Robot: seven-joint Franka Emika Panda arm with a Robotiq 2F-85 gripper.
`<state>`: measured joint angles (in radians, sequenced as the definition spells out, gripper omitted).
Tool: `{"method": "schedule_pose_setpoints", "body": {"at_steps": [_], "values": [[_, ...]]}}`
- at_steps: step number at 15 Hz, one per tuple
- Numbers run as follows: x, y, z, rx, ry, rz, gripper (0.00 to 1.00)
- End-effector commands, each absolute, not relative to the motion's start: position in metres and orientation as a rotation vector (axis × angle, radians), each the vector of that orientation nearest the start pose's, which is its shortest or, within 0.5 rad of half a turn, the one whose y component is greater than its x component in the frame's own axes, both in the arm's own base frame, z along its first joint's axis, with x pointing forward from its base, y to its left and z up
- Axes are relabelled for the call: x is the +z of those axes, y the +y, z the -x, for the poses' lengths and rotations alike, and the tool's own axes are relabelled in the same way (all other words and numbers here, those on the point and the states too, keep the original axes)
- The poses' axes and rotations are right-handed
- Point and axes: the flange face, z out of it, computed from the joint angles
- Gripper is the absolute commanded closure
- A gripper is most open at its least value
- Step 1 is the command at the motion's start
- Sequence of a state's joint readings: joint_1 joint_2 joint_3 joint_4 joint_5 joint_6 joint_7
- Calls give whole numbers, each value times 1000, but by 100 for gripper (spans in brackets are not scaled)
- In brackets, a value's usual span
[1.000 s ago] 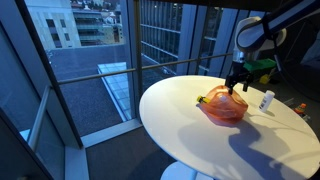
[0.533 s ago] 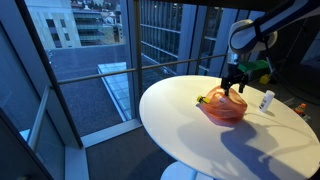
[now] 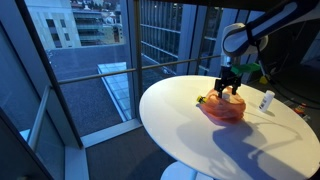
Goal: Remove the orange and white bottle from the plastic bag and place it on the table
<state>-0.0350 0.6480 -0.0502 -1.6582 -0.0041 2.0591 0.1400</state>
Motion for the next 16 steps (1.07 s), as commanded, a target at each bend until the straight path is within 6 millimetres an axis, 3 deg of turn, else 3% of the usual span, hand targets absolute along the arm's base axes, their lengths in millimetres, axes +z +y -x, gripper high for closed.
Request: {"method": "schedule_pose_setpoints", "body": {"at_steps": [1,10,16], "values": [[213,-49,-668,381,346,3143,0],[208,-70,-679,347,396,3156,0],[219,-81,-680,322,422,3148,0]]}}
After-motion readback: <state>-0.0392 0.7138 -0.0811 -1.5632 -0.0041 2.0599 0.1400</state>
